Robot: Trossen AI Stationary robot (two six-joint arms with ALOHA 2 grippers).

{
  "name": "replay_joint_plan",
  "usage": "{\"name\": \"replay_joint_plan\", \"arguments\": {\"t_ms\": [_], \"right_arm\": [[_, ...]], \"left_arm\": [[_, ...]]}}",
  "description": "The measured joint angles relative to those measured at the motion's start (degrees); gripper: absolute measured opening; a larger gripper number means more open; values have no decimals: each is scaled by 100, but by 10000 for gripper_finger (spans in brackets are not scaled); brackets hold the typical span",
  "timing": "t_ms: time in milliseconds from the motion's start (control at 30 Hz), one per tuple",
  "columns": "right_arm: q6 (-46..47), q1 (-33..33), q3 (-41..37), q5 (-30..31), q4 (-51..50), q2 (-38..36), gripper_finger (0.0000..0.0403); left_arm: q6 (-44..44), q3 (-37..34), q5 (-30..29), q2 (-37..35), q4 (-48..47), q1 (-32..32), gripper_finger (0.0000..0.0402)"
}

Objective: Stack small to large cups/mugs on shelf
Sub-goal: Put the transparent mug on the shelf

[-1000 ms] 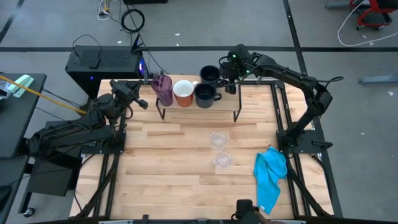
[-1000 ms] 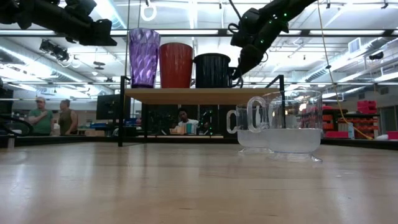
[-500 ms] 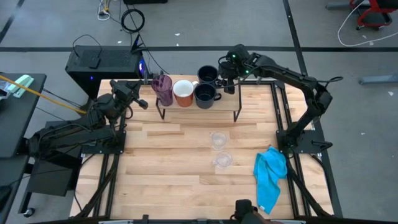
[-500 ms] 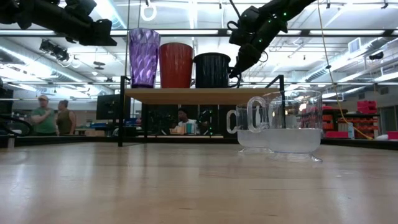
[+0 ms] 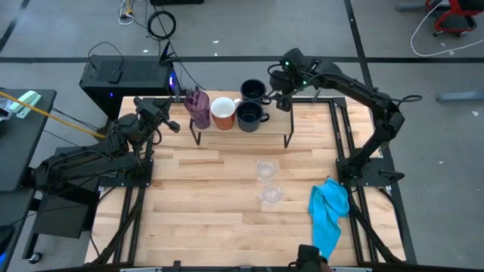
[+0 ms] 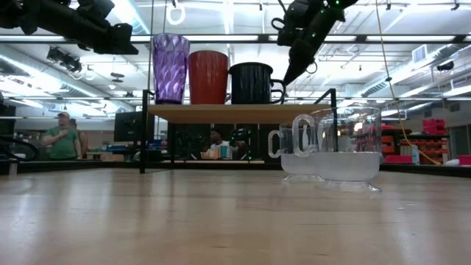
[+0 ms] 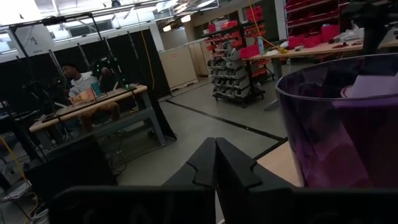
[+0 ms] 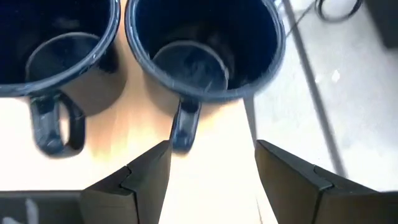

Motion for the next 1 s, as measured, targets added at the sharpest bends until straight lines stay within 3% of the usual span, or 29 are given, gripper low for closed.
{"name": "replay_joint_plan", "arguments": {"t_ms": [167,333,733,1000], "right_arm": [[643,145,388,-27,-1173,-7,240],[1275,727,377,-82,-1818,-26,240],[2704,2863,-315,271,-1325,-24,240],[3328,3410,-1056,444,-450,-22,240]], "left_arm": [[11,0,0,1,2,1,17],[67,0,1,0,57,0,22],[0,0,0,1,48,-1,17],[-286,0,2,1,-147,-1,21]]}}
